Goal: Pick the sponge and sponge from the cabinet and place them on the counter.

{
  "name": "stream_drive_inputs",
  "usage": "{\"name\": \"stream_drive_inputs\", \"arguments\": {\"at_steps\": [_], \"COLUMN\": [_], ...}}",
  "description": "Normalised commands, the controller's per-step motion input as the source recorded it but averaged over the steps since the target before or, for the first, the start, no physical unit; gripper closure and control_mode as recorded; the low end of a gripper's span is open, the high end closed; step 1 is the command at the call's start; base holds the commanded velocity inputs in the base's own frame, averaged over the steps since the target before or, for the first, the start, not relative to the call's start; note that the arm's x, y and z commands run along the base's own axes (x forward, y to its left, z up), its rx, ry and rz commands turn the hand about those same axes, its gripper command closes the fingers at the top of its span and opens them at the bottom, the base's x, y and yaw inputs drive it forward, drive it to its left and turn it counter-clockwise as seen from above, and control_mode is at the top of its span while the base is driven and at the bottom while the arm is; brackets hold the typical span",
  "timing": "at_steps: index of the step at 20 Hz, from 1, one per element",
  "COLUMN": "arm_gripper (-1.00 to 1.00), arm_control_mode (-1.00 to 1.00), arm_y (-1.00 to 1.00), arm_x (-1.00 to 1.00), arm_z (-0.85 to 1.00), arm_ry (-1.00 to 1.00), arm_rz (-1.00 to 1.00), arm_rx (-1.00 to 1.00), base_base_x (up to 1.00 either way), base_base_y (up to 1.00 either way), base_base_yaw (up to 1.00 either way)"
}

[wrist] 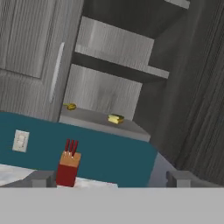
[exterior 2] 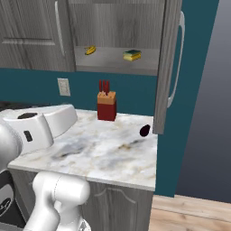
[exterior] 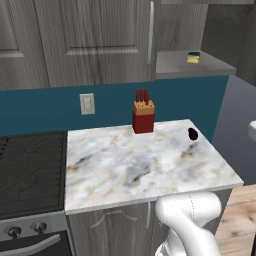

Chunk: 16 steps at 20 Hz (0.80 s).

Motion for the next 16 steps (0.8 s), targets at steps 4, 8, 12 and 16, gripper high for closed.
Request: {"name": "stream_drive_inputs", "arguments": {"at_steps": [4, 8, 12, 16], "arm_gripper": [-1.0, -1.0, -1.0, -1.0], "arm_control_mode": [-1.0, -1.0, -1.0, -1.0], "arm_y": [0.44, 0.43, 0.5, 0.54], "arm_x": [0.0, 0.0, 0.0, 0.01], "arm_z": [0.01, 0.0, 0.0, 0.0], "arm_ry": [-0.09, -0.12, -0.12, -0.13], "arm_rz": [0.08, 0.04, 0.0, 0.0], "arm_rx": [0.12, 0.14, 0.12, 0.08], "base_base_x": [0.0, 0.0, 0.0, 0.0], "base_base_y": [0.0, 0.0, 0.0, 0.0], "base_base_yaw": [0.0, 0.0, 0.0, 0.0]}}
